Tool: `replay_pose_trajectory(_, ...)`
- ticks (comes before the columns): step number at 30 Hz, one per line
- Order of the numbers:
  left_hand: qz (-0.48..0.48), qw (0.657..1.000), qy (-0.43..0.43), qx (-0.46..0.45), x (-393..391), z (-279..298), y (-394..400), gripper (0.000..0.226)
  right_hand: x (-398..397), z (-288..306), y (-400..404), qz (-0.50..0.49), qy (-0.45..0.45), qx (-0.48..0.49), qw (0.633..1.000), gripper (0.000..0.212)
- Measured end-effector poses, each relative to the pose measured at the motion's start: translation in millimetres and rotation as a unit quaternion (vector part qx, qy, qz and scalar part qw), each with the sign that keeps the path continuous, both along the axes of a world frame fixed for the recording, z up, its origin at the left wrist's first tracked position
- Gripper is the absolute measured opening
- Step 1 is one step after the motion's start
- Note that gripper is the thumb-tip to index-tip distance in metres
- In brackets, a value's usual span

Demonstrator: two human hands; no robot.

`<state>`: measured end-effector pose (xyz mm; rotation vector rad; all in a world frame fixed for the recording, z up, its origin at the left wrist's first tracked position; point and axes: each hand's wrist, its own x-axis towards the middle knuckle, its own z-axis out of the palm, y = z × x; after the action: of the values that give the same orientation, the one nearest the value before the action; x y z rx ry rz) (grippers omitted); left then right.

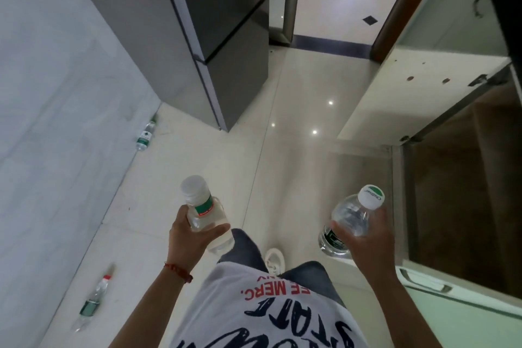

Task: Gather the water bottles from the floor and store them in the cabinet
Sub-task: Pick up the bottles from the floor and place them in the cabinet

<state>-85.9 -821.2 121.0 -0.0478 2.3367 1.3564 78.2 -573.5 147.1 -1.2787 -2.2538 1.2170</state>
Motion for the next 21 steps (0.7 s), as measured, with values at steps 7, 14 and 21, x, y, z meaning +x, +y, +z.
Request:
replay_pose_trajectory(7,-0.044,0.999,0.007,-0.013,-102.6,-6.7,83.3,0.089,-75.7,-7.8,74.7,-0.044,0.013,0.008,0.999,0.064)
replay_pose_trajectory(14,-0.235,0.971,0.025,-0.042,-221.6,-12.5,221.8,0.082,-125.6,-19.5,133.3,-0.205,0.012,-0.044,0.978,0.062)
replay_pose_trajectory(21,-0.41,0.912,0.015,-0.019,-279.6,-7.9,379.5,0.08,-137.1,-19.2,157.5,-0.375,-0.026,-0.102,0.921,0.078)
